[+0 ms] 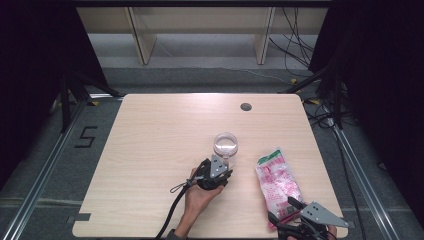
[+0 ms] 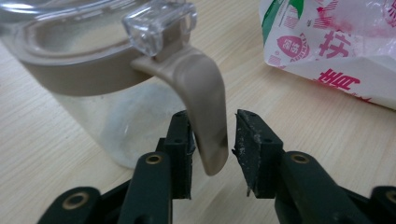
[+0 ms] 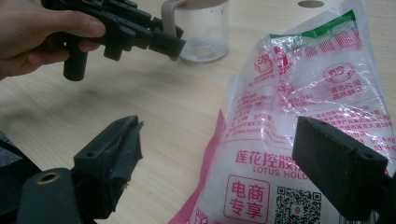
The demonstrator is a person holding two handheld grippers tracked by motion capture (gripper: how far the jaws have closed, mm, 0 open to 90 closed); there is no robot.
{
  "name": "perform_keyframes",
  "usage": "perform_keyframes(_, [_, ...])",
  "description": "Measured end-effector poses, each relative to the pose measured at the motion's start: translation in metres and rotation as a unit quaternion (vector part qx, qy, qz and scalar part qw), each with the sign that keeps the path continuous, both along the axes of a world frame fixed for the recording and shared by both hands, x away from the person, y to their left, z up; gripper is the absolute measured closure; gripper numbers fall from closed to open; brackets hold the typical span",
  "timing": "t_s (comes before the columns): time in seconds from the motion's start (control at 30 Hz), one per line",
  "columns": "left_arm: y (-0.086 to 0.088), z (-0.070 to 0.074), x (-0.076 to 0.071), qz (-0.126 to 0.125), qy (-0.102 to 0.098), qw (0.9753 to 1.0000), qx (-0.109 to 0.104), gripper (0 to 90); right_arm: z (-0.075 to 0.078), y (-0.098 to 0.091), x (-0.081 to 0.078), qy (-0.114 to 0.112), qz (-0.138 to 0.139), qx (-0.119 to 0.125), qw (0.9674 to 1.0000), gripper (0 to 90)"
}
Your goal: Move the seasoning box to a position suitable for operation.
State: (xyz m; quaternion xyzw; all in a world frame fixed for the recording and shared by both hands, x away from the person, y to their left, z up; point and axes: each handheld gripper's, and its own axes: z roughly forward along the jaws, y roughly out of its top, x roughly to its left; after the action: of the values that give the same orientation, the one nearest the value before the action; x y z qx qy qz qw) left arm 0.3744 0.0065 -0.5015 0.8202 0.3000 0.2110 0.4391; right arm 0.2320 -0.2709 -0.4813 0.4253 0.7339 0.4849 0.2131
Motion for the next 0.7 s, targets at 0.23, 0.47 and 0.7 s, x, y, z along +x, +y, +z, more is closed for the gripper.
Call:
perform_keyframes(0.23, [-0.003,-0.001,0.006,0.0,-0.003,0.9999,-0.016,73.3,0.0,0.0,0.0,0.001,0.001,-0.001,1.0,17.0])
perform_keyframes(0.47, [0.017,0.0,-0.001,-0.001,-0.015,0.9999,0.003,71.5,0.001,-0.003,0.0,-0.001,0.005,-0.004,1.0,17.0])
perform_keyframes(0.7, [0.048,0.001,-0.006,0.012,-0.031,0.9993,0.015,69.3,0.001,-0.001,-0.001,0.002,0.003,0.001,1.0,17.1])
